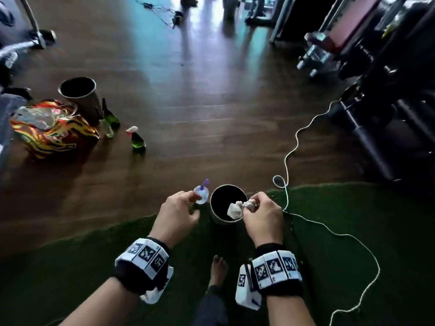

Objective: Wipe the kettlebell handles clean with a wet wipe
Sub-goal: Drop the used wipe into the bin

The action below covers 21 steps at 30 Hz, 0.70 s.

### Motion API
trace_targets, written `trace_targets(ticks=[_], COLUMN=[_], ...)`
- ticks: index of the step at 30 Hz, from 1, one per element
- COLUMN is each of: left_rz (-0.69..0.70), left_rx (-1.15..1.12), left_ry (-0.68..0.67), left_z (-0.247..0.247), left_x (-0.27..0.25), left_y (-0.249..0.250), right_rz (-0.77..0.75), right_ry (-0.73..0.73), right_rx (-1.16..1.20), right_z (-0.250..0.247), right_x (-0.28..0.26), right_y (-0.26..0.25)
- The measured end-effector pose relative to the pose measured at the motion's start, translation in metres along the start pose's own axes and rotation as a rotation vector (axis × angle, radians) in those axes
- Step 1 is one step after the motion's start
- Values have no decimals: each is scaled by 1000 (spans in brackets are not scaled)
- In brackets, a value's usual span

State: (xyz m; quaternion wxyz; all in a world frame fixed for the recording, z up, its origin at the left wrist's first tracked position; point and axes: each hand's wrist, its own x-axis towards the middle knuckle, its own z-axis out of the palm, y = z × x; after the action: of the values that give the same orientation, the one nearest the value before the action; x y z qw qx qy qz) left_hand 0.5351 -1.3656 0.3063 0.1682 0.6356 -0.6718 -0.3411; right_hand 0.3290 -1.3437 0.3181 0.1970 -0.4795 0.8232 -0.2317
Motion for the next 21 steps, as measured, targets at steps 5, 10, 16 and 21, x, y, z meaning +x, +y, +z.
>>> trace_targets(ticks=[5,10,16,21], left_rz=[-98,-255,-376,-440], left_rx=[18,16,52,70], left_ry=[-71,-127,-169,-239], left_z=[98,191,281,333], left_x=[93,184,265,301], left_y=[-2,-29,-83,-127], right_rz=[122,235,344,367], right_ry=[-75,-219,-336,-437], right_rx=[-2,-23,-89,-135], right_z=[43,113,205,277], right_x=[100,180,245,283], right_y=[77,146,211,242])
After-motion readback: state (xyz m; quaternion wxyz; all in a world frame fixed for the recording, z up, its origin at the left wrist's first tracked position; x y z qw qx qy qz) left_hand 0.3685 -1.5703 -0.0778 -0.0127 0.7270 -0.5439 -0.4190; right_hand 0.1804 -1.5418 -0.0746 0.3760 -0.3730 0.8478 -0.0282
